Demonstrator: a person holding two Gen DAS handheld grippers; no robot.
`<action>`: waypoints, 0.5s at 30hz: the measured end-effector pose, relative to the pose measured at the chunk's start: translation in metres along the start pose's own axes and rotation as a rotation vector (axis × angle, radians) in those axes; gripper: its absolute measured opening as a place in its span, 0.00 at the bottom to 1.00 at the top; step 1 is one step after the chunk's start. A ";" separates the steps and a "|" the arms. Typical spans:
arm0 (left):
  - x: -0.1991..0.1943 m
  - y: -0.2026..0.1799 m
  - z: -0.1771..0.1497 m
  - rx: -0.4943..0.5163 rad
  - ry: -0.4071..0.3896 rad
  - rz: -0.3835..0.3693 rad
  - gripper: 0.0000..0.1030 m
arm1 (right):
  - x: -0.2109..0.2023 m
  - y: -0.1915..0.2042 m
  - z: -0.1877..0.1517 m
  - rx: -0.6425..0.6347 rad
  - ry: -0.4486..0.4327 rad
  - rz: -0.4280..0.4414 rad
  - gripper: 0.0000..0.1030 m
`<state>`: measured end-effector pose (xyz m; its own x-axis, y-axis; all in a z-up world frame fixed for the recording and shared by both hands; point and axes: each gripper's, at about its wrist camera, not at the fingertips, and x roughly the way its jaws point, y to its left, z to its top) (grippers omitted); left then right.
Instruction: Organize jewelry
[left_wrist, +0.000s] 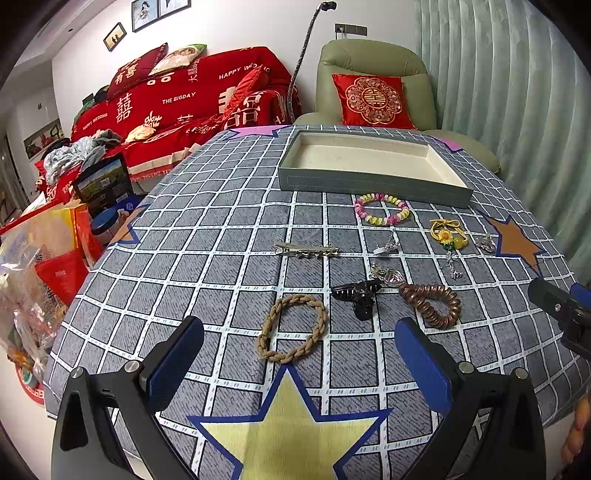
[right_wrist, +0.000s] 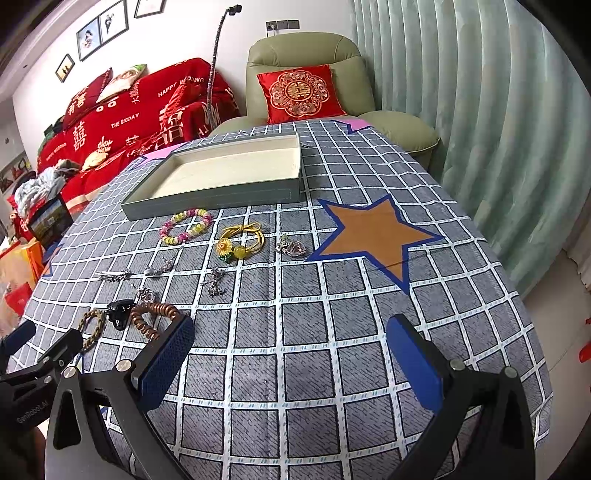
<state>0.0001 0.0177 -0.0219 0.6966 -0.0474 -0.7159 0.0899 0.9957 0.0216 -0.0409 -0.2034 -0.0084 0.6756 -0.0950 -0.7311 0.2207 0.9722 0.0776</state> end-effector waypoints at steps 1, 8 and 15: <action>0.000 0.000 0.000 -0.001 0.001 -0.001 1.00 | 0.000 0.000 0.000 0.002 0.003 0.002 1.00; 0.001 0.004 -0.001 -0.007 0.010 -0.010 1.00 | 0.002 -0.002 0.002 0.002 0.009 0.003 1.00; 0.011 0.023 0.004 0.004 0.020 0.000 1.00 | 0.008 -0.013 0.011 -0.004 0.025 0.013 1.00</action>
<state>0.0128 0.0400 -0.0265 0.6819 -0.0453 -0.7300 0.0926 0.9954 0.0248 -0.0309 -0.2192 -0.0075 0.6608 -0.0774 -0.7465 0.2090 0.9743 0.0840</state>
